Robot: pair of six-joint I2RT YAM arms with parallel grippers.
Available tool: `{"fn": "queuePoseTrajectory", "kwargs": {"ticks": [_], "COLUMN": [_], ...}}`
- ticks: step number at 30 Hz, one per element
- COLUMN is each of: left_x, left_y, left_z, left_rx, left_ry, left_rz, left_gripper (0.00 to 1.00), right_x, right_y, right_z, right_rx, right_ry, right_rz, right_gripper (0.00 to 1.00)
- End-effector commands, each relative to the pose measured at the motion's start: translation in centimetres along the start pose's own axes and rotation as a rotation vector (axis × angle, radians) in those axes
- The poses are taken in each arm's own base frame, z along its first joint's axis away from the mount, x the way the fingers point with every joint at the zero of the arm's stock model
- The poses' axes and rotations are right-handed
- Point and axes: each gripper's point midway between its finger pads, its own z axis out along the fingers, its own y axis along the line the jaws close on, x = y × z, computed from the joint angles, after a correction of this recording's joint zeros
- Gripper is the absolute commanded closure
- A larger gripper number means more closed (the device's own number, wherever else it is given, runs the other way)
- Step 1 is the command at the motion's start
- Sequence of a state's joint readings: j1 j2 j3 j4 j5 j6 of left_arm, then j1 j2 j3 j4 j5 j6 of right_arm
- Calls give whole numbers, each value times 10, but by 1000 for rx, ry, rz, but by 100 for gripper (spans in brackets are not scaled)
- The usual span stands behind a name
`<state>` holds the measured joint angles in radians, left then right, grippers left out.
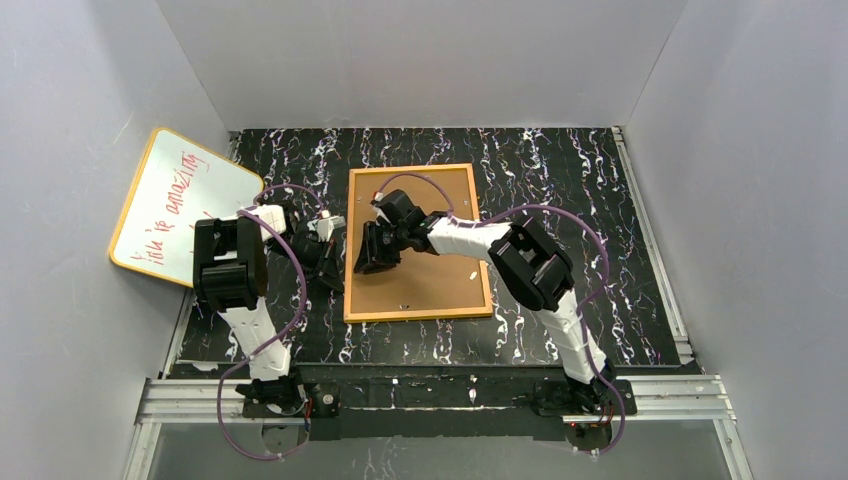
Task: Put the photo into the frame
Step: Install the photo frame at the center of the board.
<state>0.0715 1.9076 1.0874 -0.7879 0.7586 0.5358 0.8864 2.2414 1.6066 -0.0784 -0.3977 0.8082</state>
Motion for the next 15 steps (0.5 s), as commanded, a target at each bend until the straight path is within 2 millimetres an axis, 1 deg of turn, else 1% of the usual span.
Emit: {"fn": "queuePoseTrajectory", "kwargs": {"ticks": [1,7,9,12,15], "left_x": [-10,-11,-13,-14,-17], "left_y": [11,11,11,11,8], "left_z": [-3,-3,-4,-7,-13], "left_rx": [-58,-60,-61,-75,-81], "left_ry": [-20,-22,-25,-22,-28], "left_rz": [59,57,58,69,82], "left_gripper": [98,98,98,98,98], "right_x": [5,4,3,-4,-20], "right_y": [4,5,8,16,18], "right_z": [11,14,13,2,-15], "right_rx": [-9,-14,-20,-28,-26], "right_ry": [20,23,30,27,-16], "right_rz": [-16,-18,-29,-48,-49], "right_gripper": [59,60,60,62,61]}}
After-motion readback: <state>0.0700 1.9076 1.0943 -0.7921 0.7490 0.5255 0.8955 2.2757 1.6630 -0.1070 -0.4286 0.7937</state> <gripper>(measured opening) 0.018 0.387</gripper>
